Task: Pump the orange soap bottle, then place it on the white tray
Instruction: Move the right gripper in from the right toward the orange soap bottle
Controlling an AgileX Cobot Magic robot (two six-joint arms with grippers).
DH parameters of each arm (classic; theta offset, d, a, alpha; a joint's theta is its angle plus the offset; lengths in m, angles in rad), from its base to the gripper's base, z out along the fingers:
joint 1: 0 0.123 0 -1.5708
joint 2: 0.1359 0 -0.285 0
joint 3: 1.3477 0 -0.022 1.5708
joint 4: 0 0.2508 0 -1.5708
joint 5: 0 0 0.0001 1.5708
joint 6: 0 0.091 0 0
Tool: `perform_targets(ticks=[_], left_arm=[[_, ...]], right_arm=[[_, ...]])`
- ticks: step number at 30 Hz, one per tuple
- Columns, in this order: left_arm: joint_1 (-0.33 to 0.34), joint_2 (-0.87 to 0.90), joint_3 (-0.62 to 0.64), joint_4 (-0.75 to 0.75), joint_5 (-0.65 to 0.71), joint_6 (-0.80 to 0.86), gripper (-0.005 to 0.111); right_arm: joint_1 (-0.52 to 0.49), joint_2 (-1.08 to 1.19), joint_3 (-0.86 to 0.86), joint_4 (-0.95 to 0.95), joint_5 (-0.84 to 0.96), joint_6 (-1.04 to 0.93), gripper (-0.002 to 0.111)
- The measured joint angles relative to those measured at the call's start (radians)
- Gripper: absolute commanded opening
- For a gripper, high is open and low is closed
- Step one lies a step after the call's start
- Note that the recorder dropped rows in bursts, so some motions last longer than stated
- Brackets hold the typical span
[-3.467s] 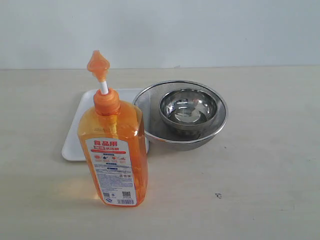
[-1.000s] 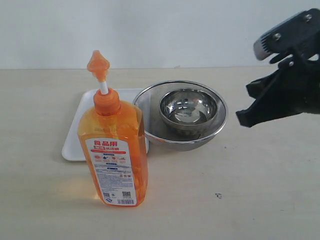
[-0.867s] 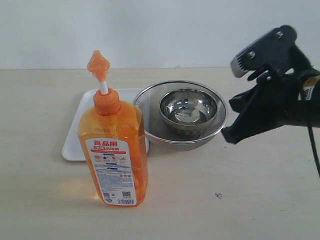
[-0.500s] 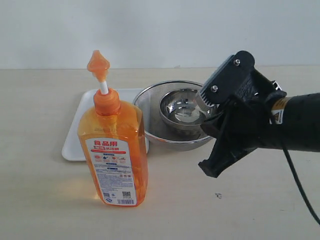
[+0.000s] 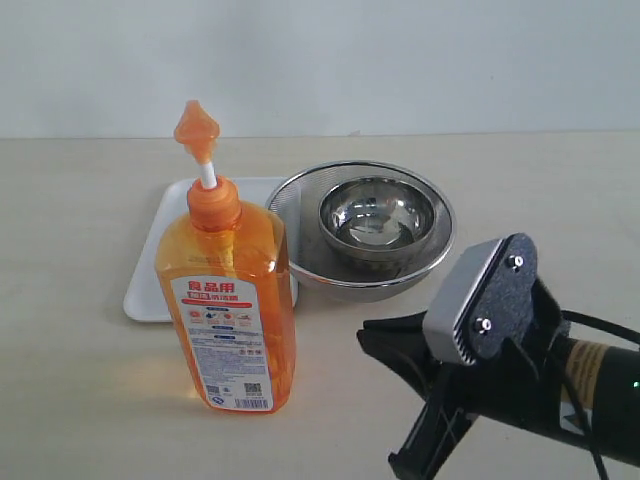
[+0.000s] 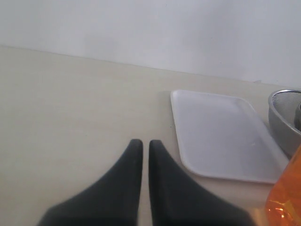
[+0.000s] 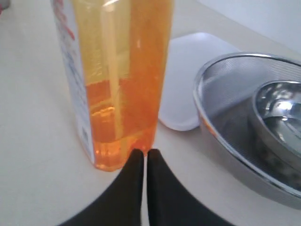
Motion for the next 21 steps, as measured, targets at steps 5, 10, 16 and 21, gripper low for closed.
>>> perform_targets(ticks=[5, 10, 16, 21], left_arm=[[0.000, 0.000, 0.000, 0.000, 0.000, 0.000, 0.005], [0.000, 0.000, 0.000, 0.000, 0.000, 0.000, 0.005], [0.000, 0.000, 0.000, 0.000, 0.000, 0.000, 0.005], [0.000, 0.000, 0.000, 0.000, 0.000, 0.000, 0.005]], right_arm=[[0.000, 0.179, -0.017, -0.051, -0.077, -0.040, 0.000], [0.000, 0.250, -0.074, -0.052, -0.110, -0.062, 0.000], [0.000, 0.258, -0.136, -0.048, -0.129, -0.068, 0.000], [0.000, 0.258, -0.149, -0.035, -0.135, -0.068, 0.000]])
